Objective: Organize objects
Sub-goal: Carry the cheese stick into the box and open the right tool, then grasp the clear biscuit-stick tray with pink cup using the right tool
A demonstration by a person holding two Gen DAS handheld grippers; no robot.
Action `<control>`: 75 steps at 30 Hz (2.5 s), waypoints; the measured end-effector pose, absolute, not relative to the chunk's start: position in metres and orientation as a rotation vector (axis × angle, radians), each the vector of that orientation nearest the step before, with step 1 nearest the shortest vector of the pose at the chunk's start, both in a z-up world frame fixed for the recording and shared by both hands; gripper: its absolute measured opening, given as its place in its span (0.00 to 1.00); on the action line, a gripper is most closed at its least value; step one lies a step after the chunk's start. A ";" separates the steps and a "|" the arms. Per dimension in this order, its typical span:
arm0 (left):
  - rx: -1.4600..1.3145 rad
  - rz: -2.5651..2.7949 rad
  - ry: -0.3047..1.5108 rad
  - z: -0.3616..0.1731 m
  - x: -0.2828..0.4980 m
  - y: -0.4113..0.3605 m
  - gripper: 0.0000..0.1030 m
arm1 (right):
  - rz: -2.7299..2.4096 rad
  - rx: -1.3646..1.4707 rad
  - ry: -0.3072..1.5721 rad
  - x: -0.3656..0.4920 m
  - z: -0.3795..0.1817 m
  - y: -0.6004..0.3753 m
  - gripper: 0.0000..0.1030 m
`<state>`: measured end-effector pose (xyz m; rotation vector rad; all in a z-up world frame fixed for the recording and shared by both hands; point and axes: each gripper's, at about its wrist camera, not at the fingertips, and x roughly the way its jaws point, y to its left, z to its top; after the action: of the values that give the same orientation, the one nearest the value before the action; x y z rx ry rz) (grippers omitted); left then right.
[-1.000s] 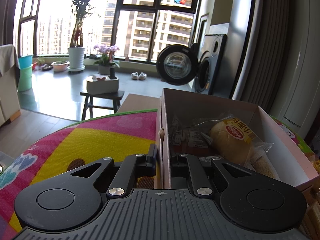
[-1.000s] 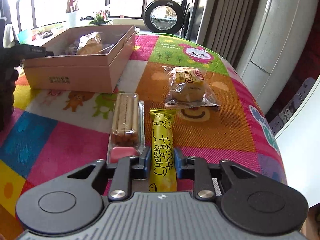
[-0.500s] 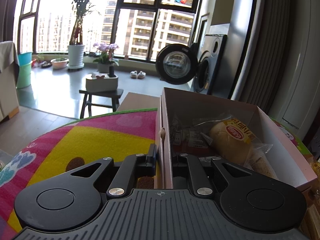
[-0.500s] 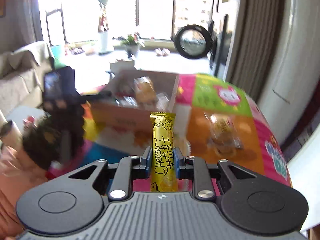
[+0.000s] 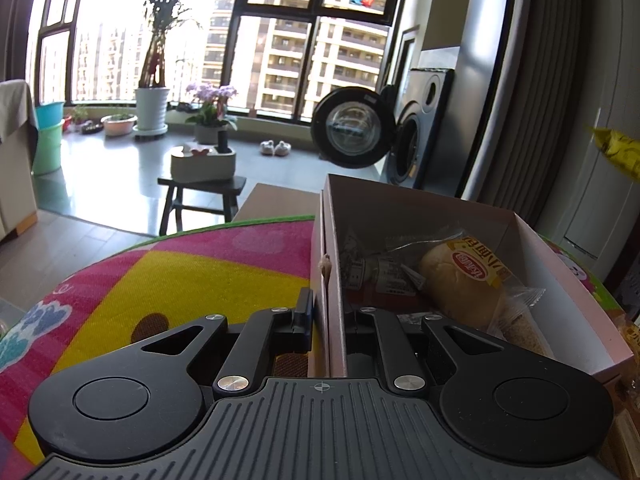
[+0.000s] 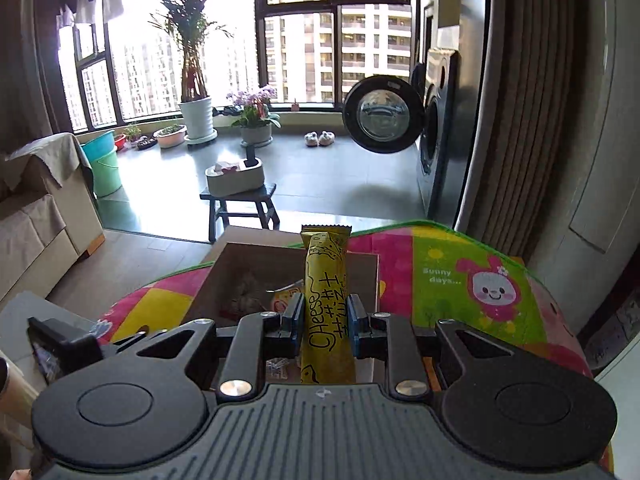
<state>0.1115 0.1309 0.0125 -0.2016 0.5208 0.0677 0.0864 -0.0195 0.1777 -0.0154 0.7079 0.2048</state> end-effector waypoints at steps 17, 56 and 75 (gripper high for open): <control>-0.190 0.072 0.520 0.012 0.110 0.130 0.13 | 0.171 0.054 0.752 0.118 0.111 -0.025 0.26; -0.186 0.073 0.519 0.012 0.108 0.132 0.12 | 0.102 -0.028 0.792 -0.024 0.037 -0.080 1.00; -0.186 0.073 0.520 0.012 0.108 0.131 0.13 | 0.209 -0.149 0.815 -0.041 0.060 -0.050 0.32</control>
<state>0.1083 0.1315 0.0124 -0.1859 0.5195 0.0727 -0.0411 -0.0505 0.0596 -0.1487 0.8155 0.2088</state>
